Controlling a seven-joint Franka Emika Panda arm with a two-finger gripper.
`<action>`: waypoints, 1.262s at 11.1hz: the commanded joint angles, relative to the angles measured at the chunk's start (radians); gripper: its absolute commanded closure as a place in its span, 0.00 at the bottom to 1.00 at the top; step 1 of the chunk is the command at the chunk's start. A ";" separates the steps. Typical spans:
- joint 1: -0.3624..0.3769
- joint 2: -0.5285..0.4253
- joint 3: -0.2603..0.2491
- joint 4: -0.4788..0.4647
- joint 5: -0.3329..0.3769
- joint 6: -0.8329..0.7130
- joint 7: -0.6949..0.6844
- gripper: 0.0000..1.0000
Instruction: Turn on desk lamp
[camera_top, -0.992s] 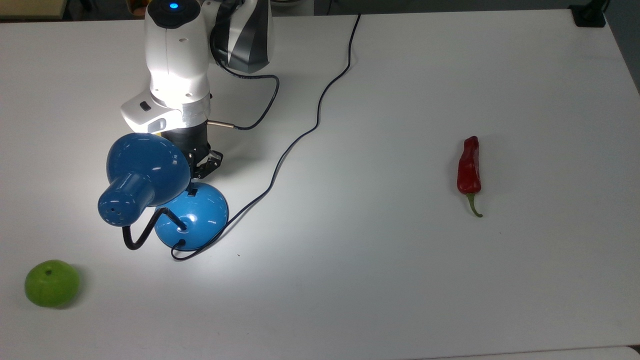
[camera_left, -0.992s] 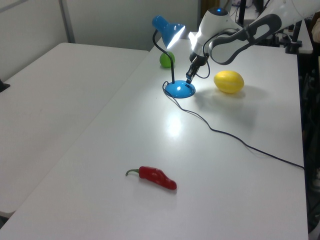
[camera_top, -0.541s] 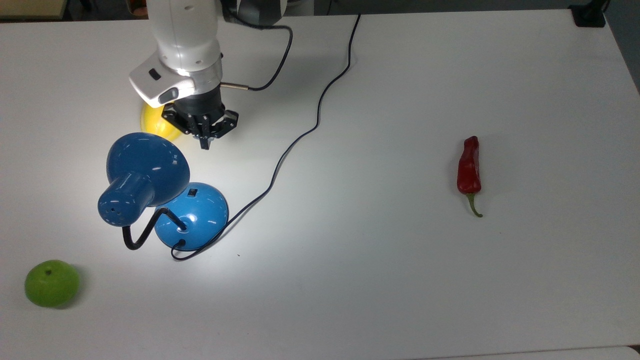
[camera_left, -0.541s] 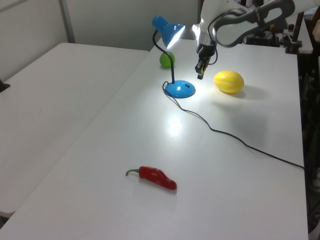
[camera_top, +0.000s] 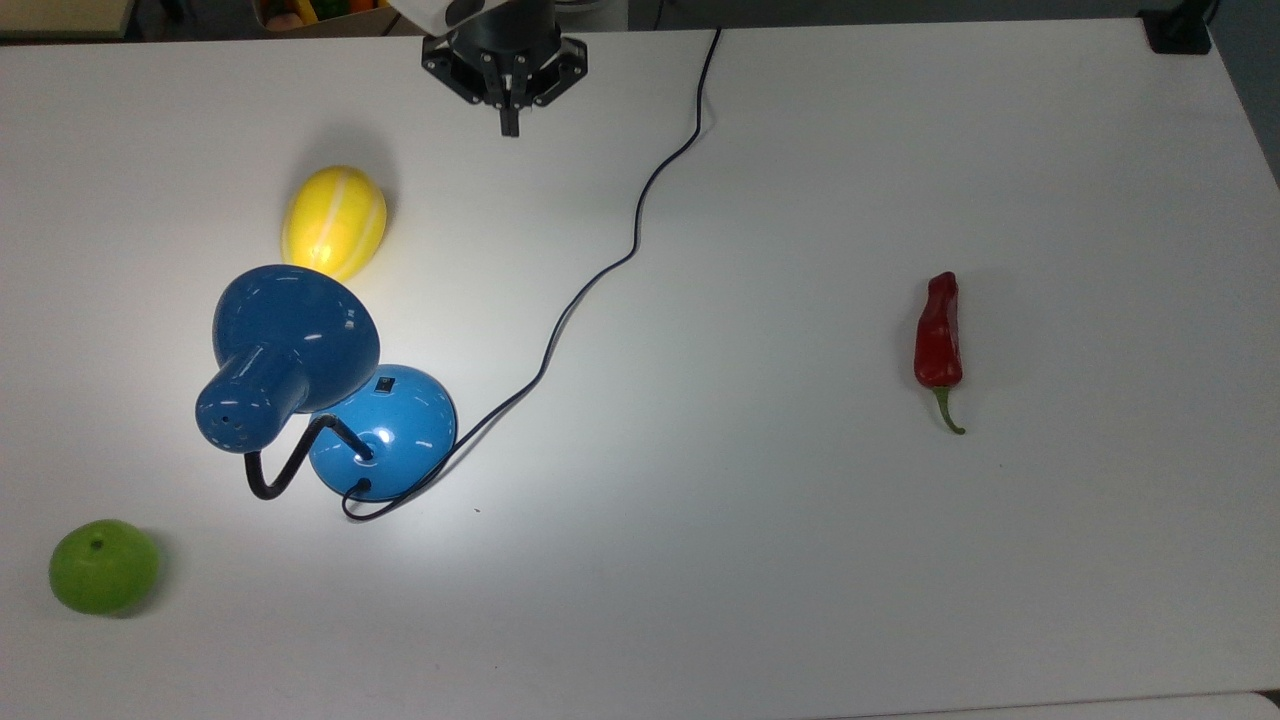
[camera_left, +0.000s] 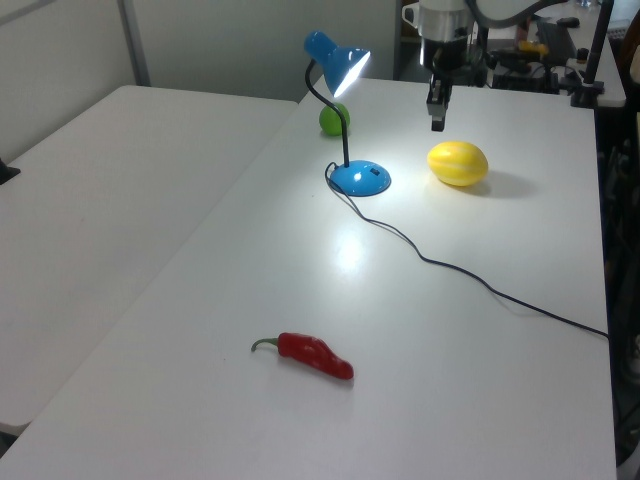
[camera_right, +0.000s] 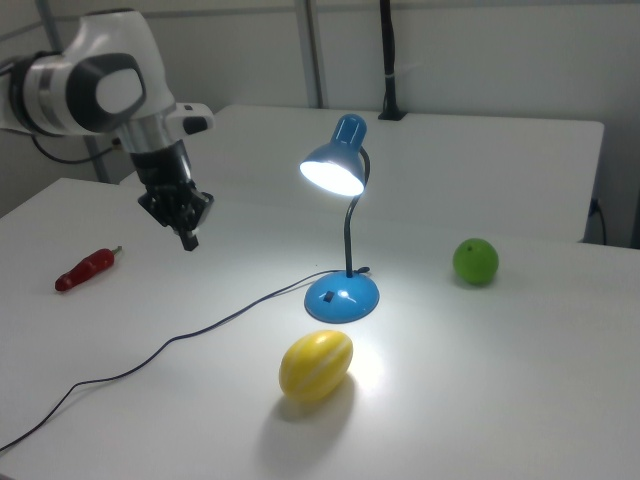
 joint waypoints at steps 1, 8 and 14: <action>0.024 -0.075 -0.018 0.002 -0.005 -0.107 0.027 1.00; 0.000 -0.069 -0.027 0.114 0.019 -0.230 0.030 0.00; -0.008 -0.065 -0.029 0.137 0.017 -0.233 0.033 0.00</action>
